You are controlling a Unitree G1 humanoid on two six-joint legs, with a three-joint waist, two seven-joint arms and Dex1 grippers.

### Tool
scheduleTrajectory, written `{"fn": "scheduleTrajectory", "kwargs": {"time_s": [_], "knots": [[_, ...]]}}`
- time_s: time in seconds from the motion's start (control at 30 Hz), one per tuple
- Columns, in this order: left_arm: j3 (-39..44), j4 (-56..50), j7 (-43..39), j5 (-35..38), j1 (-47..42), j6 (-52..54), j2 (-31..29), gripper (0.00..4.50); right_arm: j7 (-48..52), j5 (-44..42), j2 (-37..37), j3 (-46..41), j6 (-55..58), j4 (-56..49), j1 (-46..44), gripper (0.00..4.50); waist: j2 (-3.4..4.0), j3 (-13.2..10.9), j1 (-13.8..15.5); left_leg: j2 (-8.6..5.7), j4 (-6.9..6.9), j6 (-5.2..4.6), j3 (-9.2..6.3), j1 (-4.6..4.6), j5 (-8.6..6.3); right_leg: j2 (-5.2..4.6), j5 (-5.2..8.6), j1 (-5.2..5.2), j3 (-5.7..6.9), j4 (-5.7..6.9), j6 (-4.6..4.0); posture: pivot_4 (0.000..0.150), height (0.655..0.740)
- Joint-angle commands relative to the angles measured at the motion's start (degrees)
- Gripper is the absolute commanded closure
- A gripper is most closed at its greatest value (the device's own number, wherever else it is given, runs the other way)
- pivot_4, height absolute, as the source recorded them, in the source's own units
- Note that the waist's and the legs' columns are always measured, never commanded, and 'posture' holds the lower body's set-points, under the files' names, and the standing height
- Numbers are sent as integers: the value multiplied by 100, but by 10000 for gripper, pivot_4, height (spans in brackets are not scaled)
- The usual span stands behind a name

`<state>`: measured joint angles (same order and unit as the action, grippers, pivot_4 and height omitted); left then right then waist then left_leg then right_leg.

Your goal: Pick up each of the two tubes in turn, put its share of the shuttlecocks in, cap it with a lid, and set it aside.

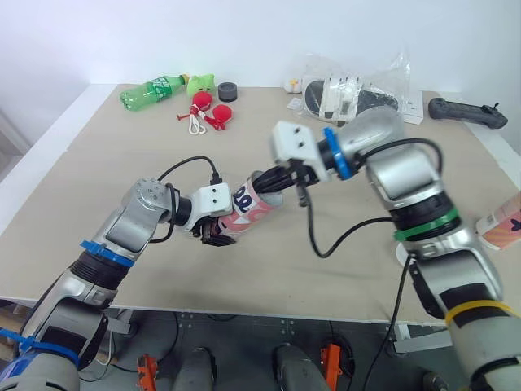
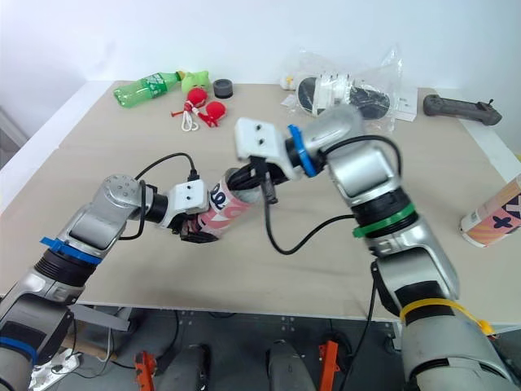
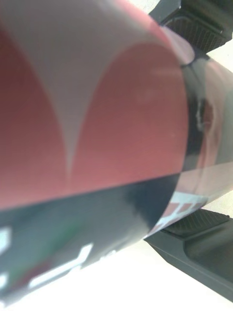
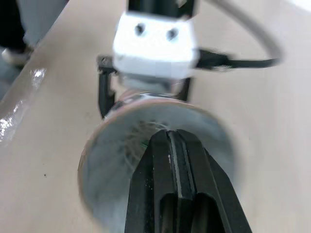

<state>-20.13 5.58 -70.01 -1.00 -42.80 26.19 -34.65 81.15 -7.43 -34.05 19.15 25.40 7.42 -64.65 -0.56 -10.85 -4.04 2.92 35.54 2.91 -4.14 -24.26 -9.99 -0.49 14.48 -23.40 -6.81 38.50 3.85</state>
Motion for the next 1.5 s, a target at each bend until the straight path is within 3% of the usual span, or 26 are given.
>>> {"fn": "scheduleTrajectory", "kwargs": {"time_s": [0.03,0.2,0.47,0.73,0.8,1.23,1.5], "knots": [[25,-59,105,85,44,-65,118,8353,120,-468,-423,-609,388,-545,56,44563,0,0,11,0,-2,0,-1,1,0,0,1,-1,1,0,-2,1500,7400],[425,71,502,381,39,-340,549,8353,-211,-1152,-971,-1594,881,-1027,721,44563,-3,-1,102,-2,3,0,-3,-1,0,-3,2,2,5,-2,-2,1500,7400],[1145,50,1424,1225,536,-1366,1896,8353,-521,-1486,-2125,-2375,1438,-1609,1957,44563,-2,-5,127,-2,-2,-2,-1,-6,-1,-3,2,-3,1,-8,-3,1500,7400],[992,419,1759,1239,1156,-1983,2514,8353,-448,-665,-3216,-1765,858,-959,2384,6268,-3,-5,109,-2,2,-2,8,5,-1,-3,-4,1,-7,-12,3,1500,7400],[744,552,1654,1057,1386,-1971,2426,8353,-440,-295,-3373,-1461,645,-678,2497,1031,-3,-5,107,-3,5,0,13,5,0,-3,-9,0,-13,-15,5,1500,7400],[561,1030,1543,997,1595,-2096,2349,8353,-52,963,-3475,-491,-224,977,2319,1031,3,-5,110,-3,1,1,20,6,0,-3,-11,2,-19,-25,9,1500,7400],[491,998,1597,953,1700,-2155,2373,8353,266,1303,-3448,-394,-638,1693,2169,1031,7,-2,108,-4,3,2,20,10,1,-3,-15,7,-19,-25,11,1500,7400]]}}
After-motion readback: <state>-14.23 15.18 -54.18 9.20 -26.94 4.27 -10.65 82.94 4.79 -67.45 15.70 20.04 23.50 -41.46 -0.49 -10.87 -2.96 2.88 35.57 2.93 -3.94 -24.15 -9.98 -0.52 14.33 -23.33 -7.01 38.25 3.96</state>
